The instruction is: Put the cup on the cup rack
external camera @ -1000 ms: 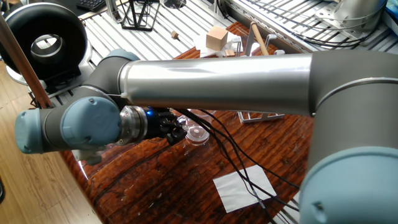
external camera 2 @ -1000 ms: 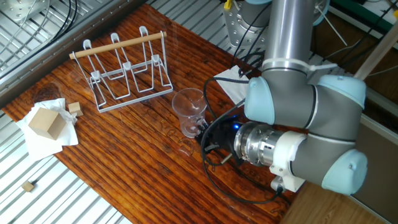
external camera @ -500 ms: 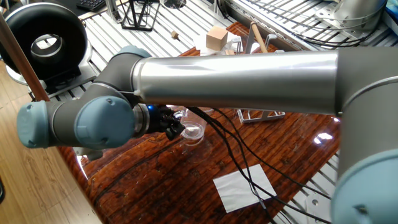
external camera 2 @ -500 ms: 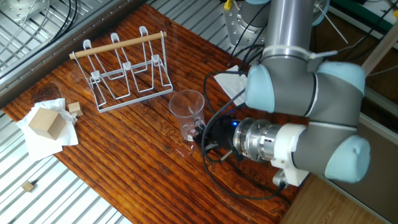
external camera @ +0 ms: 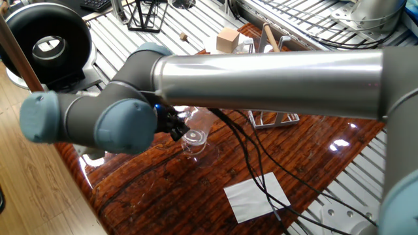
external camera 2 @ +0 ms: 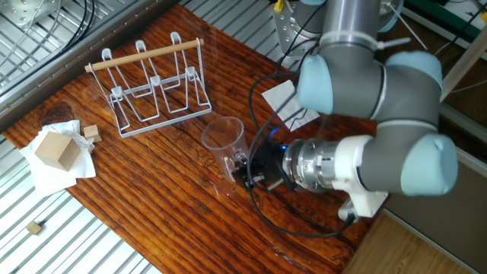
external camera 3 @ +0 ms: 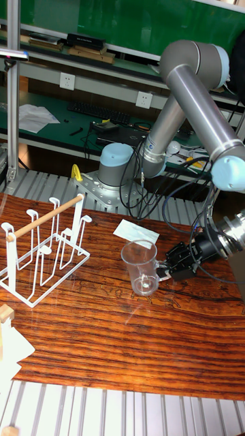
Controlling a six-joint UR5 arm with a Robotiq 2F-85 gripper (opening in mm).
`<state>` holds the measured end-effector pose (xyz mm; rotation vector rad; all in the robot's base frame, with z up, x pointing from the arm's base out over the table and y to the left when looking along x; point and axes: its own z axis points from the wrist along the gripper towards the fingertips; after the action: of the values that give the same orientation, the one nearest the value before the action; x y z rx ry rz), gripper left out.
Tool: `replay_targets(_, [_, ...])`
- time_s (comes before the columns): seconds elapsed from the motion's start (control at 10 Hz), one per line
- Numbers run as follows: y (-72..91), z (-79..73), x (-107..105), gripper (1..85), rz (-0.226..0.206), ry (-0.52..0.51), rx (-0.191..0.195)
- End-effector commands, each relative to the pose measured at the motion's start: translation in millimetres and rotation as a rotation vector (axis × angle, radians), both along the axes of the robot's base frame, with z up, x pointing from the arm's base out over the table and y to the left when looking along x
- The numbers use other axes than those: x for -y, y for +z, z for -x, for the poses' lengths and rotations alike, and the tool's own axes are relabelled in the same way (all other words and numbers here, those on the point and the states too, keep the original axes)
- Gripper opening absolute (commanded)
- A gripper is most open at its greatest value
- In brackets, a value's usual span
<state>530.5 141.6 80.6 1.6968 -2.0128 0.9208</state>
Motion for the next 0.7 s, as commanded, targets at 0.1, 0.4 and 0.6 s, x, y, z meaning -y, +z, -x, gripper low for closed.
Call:
replay_targets(0.1, [6.9,-17.8,-11,1.0,-0.144,0.021,0.052])
replay_targets(0.4, [17.6,-26.7,-3,1.0,-0.16,0.066,0.071])
replay_targets(0.6, [18.2,-27.0,1,1.0,-0.152,0.078,0.073])
